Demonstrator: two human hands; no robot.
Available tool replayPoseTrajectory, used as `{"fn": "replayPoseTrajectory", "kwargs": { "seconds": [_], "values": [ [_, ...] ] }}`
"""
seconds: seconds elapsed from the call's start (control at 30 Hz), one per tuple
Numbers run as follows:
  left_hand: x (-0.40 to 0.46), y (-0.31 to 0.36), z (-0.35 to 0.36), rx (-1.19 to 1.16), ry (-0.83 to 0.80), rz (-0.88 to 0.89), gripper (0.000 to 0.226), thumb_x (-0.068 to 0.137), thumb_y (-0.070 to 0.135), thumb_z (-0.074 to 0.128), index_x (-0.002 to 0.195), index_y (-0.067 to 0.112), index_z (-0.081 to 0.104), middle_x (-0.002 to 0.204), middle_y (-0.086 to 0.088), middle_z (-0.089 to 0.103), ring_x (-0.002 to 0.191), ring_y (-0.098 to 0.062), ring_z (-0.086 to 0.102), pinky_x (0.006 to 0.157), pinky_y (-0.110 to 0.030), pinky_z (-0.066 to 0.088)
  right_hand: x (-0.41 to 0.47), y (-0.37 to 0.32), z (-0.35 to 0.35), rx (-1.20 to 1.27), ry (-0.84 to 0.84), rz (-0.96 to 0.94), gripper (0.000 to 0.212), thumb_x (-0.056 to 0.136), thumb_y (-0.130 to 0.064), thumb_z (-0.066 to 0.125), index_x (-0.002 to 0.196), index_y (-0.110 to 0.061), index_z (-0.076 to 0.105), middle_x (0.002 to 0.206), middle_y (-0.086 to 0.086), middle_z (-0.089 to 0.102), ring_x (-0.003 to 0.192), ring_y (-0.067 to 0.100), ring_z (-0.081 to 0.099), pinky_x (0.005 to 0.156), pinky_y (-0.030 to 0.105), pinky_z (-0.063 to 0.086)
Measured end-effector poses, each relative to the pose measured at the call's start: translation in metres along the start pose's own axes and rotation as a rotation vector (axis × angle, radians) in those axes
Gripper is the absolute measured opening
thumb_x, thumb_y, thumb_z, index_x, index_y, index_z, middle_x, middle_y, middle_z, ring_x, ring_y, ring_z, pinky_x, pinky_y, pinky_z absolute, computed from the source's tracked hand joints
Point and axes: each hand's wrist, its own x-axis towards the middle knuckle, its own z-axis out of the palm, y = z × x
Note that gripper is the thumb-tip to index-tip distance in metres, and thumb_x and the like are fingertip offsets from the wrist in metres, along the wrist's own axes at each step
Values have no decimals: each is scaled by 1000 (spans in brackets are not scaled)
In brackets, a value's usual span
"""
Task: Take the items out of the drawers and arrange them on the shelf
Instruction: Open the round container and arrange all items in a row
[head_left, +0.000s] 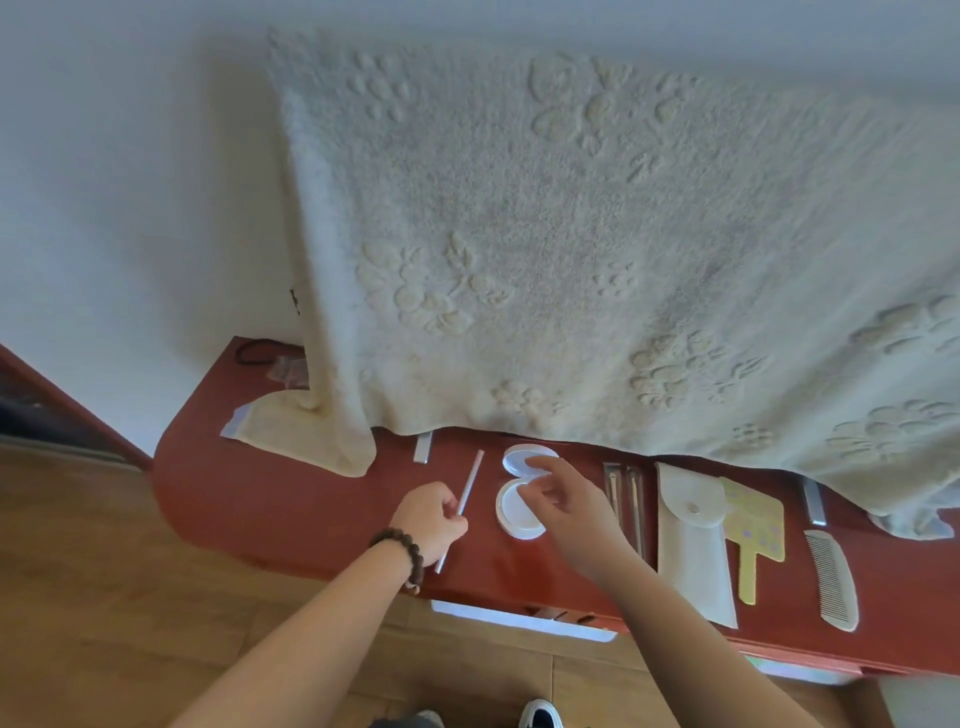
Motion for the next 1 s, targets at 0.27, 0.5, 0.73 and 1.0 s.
{"fn": "replayPoseTrajectory", "kwargs": {
  "seconds": [0.27, 0.5, 0.73, 1.0],
  "values": [
    [-47, 3, -39, -637, -280, 183, 8, 88, 10, 63, 93, 12, 68, 76, 1, 67, 74, -19, 69, 70, -38, 60, 3, -40, 16, 472, -92, 12, 42, 95, -12, 55, 134, -21, 46, 117, 2, 68, 103, 13, 67, 92, 27, 52],
    [-57, -2, -55, -695, -283, 116, 9, 87, 12, 67, 89, 13, 76, 84, -10, 74, 80, -21, 72, 80, -39, 59, 2, -63, 29, 563, -124, -36, 21, 94, 2, 50, 112, 3, 62, 99, 24, 69, 89, 29, 71, 78, 32, 59],
    [-68, -24, -42, -358, -212, 109, 9, 83, 18, 70, 80, 11, 75, 75, 0, 74, 73, -10, 71, 67, -31, 60, 22, -62, 11, 755, 71, -44, 14, 93, 1, 53, 98, -2, 65, 83, 14, 74, 81, 23, 73, 70, 24, 57],
    [-41, -31, -28, -550, -108, -122, 12, 95, 27, 52, 100, 16, 54, 75, -12, 67, 59, -24, 69, 54, -36, 59, 29, -37, 22, 649, 22, 49, 19, 89, 1, 60, 108, -3, 61, 85, 18, 72, 80, 27, 72, 66, 28, 58]
  ]
}}
